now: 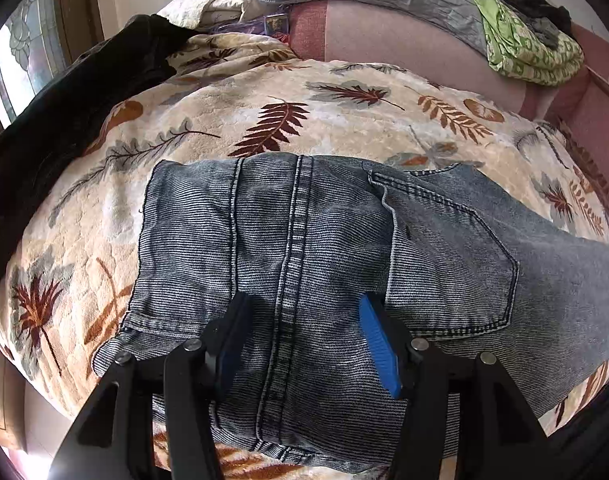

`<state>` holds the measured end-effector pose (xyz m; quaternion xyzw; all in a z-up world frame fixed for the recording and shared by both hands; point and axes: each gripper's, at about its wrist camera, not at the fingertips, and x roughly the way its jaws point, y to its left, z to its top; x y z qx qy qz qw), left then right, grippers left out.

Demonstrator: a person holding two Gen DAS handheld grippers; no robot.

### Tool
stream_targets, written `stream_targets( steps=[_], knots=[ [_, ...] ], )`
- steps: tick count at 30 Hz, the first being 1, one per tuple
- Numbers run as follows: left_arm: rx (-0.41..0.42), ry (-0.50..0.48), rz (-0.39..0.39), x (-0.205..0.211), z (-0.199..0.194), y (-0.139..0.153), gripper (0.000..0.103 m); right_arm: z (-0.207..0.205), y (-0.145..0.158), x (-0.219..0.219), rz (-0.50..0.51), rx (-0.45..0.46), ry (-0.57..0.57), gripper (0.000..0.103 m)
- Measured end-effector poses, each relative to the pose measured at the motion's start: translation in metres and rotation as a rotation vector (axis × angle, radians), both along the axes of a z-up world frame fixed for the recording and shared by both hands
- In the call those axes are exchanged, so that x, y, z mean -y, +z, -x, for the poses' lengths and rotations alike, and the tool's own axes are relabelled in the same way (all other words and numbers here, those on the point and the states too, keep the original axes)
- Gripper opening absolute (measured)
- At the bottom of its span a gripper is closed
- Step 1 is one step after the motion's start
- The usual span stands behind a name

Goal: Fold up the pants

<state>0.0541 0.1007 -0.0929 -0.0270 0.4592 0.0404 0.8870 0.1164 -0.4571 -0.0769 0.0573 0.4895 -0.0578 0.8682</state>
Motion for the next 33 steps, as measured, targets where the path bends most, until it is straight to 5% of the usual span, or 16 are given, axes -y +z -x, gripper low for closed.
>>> stream_targets(
  steps=[4,9,12,14,16,18,21,26,27,29,33],
  knots=[
    [0.009,-0.004,-0.032,0.005,0.0,-0.001,0.06,-0.013,-0.038,0.003,-0.043,-0.079,-0.03,0.019],
    [0.013,0.005,-0.008,0.001,-0.001,0.01,0.06,0.037,0.014,0.008,-0.137,0.078,-0.114,0.034],
    [0.069,0.001,0.012,0.006,0.005,0.026,0.06,0.073,0.028,-0.006,-0.357,0.091,-0.066,0.065],
    [0.102,-0.013,0.024,0.011,0.008,0.031,0.061,0.089,0.015,-0.016,-0.479,0.056,-0.042,0.07],
    [0.057,-0.029,0.048,0.015,0.001,0.02,0.072,0.094,-0.02,-0.024,-0.548,-0.043,-0.042,0.07],
    [-0.054,-0.04,0.023,0.02,-0.012,-0.007,0.075,0.091,-0.058,-0.02,-0.542,-0.118,-0.083,0.066],
    [-0.014,-0.067,-0.07,0.034,-0.006,0.002,0.075,0.096,-0.039,-0.022,-0.564,-0.066,-0.099,0.066],
    [0.055,-0.07,0.005,0.033,0.0,0.023,0.076,0.103,-0.007,-0.037,-0.519,0.04,-0.009,0.073],
    [0.004,-0.066,0.012,0.031,-0.006,0.013,0.076,0.099,-0.019,-0.036,-0.504,-0.001,-0.031,0.082],
    [-0.096,-0.048,-0.025,0.027,-0.015,-0.008,0.079,0.086,-0.053,-0.033,-0.501,-0.165,-0.094,0.081],
    [0.011,-0.049,0.013,0.025,-0.001,0.024,0.079,0.076,0.001,-0.062,-0.439,-0.05,0.03,0.078]
  ],
)
